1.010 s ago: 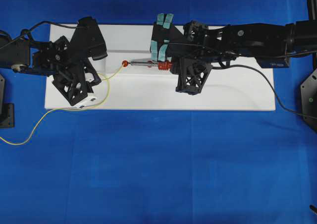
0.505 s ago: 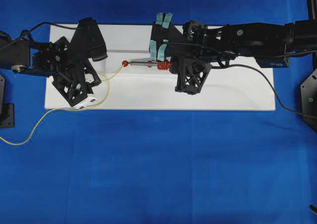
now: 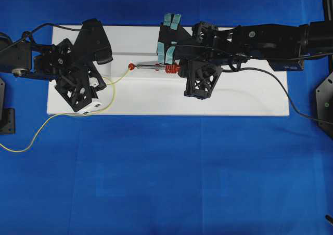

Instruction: Touch the tip of the soldering iron to the tip of the solder at the mark.

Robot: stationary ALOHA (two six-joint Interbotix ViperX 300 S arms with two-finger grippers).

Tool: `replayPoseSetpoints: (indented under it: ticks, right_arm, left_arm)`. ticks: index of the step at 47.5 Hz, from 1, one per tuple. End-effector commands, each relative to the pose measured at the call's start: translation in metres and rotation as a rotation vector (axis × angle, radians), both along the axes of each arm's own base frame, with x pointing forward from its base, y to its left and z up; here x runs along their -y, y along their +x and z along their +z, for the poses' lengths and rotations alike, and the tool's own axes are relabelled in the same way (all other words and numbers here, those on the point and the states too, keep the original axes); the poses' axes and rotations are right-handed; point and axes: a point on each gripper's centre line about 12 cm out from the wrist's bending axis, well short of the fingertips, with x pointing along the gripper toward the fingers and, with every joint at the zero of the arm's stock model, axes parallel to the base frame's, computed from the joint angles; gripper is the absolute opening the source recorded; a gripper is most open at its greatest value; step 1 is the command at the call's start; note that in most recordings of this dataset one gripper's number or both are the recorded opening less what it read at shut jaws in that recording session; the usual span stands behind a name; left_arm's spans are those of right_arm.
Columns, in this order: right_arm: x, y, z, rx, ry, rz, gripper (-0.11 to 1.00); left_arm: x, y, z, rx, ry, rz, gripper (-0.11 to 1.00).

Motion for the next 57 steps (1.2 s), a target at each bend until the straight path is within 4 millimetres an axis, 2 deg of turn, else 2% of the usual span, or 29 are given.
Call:
replayPoseSetpoints:
  ticks: [1, 22, 29, 39, 48, 57]
  right_arm:
    - [0.001, 0.006, 0.013, 0.041, -0.008, 0.001, 0.07]
    - [-0.001, 0.006, 0.013, 0.041, -0.007, 0.003, 0.06]
    - [-0.001, 0.006, 0.013, 0.041, -0.007, 0.003, 0.07]
    - [0.0, 0.006, 0.013, 0.039, -0.007, 0.001, 0.07]
    - [-0.001, 0.006, 0.012, 0.038, -0.006, 0.003, 0.07]
    - [-0.001, 0.006, 0.011, 0.036, -0.006, 0.003, 0.07]
  left_arm:
    - [0.001, 0.003, 0.006, 0.021, 0.004, -0.004, 0.02]
    - [0.001, 0.003, 0.007, 0.024, 0.005, -0.005, 0.02]
    - [0.0, 0.0, 0.016, 0.047, 0.011, -0.008, 0.02]
    - [0.004, -0.017, 0.035, 0.085, 0.012, -0.011, 0.02]
    - [0.014, -0.038, 0.043, 0.119, 0.008, -0.031, 0.02]
    - [0.015, -0.057, 0.047, 0.167, -0.027, 0.014, 0.02]
